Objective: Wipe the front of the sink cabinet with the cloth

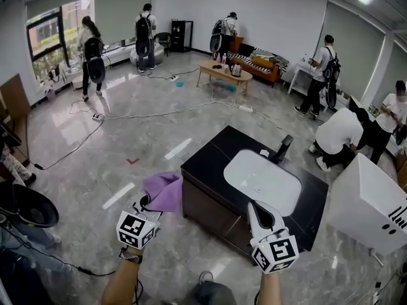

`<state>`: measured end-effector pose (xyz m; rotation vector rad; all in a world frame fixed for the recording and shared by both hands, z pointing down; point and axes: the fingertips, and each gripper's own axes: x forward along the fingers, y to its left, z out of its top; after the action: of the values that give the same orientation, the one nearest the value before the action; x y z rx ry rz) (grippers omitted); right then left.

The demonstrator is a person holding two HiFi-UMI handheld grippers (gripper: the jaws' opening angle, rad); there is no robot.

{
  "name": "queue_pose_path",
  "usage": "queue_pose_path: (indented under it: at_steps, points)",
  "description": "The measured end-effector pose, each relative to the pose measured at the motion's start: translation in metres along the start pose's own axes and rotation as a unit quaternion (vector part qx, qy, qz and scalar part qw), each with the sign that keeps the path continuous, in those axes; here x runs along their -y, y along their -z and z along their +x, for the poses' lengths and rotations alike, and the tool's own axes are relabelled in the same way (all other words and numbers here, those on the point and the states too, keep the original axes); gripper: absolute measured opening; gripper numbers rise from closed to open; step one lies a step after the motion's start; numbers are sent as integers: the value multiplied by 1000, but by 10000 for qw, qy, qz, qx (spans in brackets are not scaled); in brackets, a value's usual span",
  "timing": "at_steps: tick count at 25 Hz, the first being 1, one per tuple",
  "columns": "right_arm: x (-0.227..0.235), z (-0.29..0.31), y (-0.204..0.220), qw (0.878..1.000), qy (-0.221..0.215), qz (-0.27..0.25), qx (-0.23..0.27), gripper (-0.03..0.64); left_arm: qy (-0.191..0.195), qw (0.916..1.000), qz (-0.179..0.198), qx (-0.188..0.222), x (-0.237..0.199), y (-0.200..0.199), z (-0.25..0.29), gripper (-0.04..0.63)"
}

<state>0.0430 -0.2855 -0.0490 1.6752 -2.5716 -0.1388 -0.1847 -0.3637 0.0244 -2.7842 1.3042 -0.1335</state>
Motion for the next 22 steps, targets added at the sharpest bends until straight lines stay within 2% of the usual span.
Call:
queue_pose_path:
  at_steps: [5, 11, 16, 19, 22]
  points:
    - [1, 38, 66, 10000, -9, -21, 30, 8, 16, 9999, -76, 71, -19, 71, 34, 48]
    - [13, 85, 178, 9997, -234, 6, -37, 8, -157, 9993, -169, 302, -42, 176, 88, 48]
    - [12, 99, 269, 9993, -358, 71, 20, 8, -298, 9983, -153, 468, -61, 258, 121, 48]
    - [13, 98, 327, 9995, -273, 140, -94, 8, -358, 9981, -226, 456, -68, 309, 134, 48]
    - [17, 95, 365, 9998, -171, 74, -122, 8, -440, 9974, -295, 488, -73, 346, 142, 48]
